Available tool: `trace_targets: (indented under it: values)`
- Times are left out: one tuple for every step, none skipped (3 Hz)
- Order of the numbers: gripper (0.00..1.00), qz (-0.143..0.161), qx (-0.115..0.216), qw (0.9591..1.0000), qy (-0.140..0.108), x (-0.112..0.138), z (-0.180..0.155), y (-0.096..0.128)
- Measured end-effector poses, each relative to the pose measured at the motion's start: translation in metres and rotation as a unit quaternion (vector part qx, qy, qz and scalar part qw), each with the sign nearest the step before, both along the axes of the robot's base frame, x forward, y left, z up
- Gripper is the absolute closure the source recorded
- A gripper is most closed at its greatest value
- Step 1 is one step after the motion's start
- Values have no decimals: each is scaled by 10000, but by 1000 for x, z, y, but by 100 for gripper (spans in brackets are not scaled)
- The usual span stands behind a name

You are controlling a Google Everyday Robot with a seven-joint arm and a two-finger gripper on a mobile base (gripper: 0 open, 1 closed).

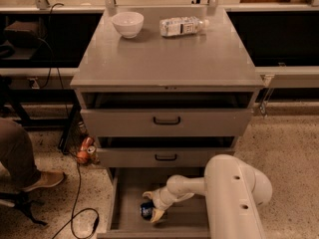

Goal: Pick pepsi can from bottom drawer and place on counter

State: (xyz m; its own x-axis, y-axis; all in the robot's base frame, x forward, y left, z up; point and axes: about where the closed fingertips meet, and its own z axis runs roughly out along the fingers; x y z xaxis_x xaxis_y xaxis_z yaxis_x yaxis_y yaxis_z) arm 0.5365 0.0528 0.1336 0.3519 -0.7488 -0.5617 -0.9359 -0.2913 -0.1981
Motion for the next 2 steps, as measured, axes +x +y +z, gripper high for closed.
trace_targets:
  values:
    - [48,29,-46,10000,81,-3,-6,1]
    - [71,64,-31,9999,143,-8,-5,1]
